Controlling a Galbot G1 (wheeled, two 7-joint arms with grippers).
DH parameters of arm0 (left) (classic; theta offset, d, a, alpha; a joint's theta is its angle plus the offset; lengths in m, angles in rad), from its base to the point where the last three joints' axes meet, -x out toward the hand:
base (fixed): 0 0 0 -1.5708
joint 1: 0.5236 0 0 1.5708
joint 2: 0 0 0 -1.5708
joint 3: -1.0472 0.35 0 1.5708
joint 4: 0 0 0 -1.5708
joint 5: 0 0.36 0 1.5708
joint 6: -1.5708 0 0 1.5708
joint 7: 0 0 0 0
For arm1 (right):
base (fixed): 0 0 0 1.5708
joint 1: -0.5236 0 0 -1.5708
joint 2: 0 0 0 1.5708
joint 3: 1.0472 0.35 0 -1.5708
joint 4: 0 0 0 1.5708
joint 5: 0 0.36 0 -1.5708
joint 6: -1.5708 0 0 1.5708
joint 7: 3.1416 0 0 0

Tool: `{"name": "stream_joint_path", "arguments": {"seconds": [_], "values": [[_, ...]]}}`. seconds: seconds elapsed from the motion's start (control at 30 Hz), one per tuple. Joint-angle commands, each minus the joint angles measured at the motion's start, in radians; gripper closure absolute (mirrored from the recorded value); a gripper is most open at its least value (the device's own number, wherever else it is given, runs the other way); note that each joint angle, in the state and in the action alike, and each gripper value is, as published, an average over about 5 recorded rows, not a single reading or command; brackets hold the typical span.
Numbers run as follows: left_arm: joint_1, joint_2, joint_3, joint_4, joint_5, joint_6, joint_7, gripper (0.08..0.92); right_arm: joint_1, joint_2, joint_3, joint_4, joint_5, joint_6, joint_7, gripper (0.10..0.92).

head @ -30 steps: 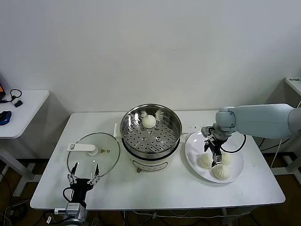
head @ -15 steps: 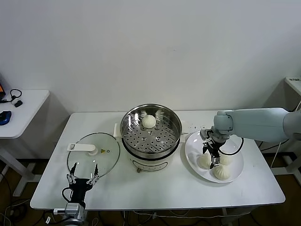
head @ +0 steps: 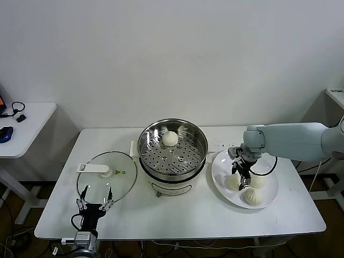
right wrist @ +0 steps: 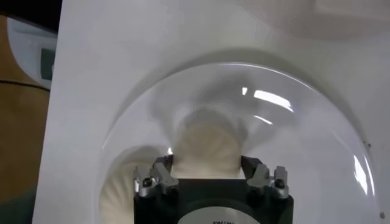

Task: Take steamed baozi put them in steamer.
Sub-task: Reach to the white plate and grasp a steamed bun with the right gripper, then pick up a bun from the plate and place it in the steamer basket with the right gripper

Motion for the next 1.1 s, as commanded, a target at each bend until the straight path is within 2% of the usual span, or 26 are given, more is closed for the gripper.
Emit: {"name": "stream_joint_path", "arguments": {"seconds": [0.03,0.6,1.1], "values": [[0.0,-0.043,0.002,-0.001,0.0,0.0,-0.001,0.177,0.0,0.0,0.003,-0.005,-0.005,0.002,-0.001,0.313],[0.006,-0.045,0.003,-0.016,0.001,0.003,-0.002,0.177,0.137,-0.012,-0.028,0.064,0.012,0.02,-0.029,0.346],[0.016,-0.049,0.016,-0.045,0.007,0.011,-0.002,0.177,0.457,0.006,-0.125,0.226,0.169,0.038,-0.104,0.344]]}}
